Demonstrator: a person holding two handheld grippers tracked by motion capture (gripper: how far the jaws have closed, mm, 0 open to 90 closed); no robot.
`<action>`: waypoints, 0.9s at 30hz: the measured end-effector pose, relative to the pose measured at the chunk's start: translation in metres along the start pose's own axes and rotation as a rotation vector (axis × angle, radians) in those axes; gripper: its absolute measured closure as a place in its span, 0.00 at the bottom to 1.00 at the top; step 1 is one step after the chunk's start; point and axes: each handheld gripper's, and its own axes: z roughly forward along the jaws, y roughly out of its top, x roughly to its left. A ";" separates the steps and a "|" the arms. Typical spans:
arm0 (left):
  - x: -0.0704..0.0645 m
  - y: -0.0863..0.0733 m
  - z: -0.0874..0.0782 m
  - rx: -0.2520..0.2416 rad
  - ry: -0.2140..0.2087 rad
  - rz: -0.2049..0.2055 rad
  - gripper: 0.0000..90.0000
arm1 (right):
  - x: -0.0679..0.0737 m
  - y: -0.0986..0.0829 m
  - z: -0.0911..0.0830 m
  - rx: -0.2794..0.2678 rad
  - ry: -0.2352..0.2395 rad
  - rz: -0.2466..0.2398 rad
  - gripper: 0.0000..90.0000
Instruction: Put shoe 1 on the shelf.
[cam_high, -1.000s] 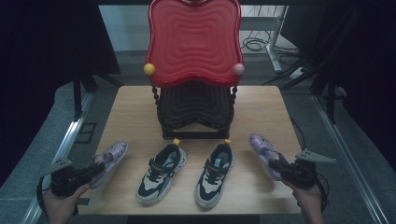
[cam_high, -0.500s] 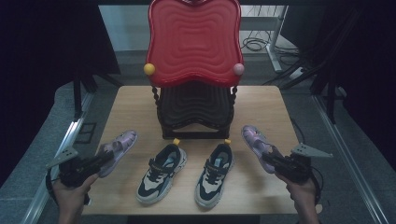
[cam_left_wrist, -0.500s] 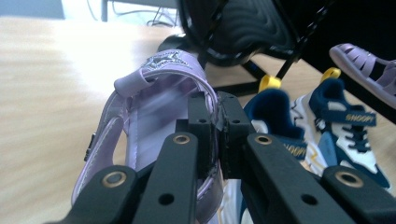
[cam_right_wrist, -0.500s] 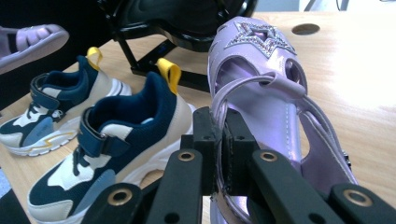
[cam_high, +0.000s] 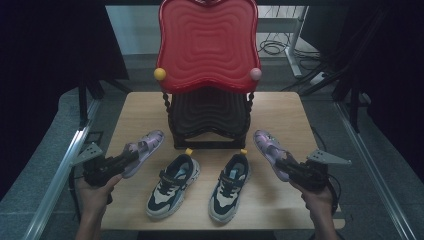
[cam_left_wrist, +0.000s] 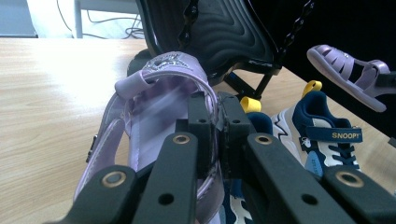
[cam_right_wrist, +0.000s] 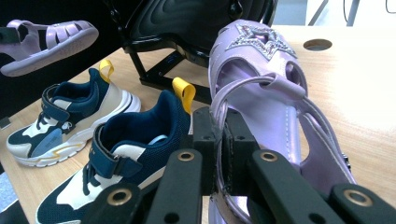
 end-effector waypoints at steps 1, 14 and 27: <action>0.001 0.001 0.001 -0.002 -0.003 -0.003 0.95 | -0.001 0.001 0.000 -0.004 0.002 0.000 0.95; -0.015 0.010 0.015 0.005 -0.009 0.047 0.95 | 0.013 0.016 0.018 -0.028 0.073 -0.029 0.95; -0.034 0.026 0.033 -0.020 -0.046 0.097 0.95 | 0.043 0.027 0.035 -0.079 0.114 -0.058 0.95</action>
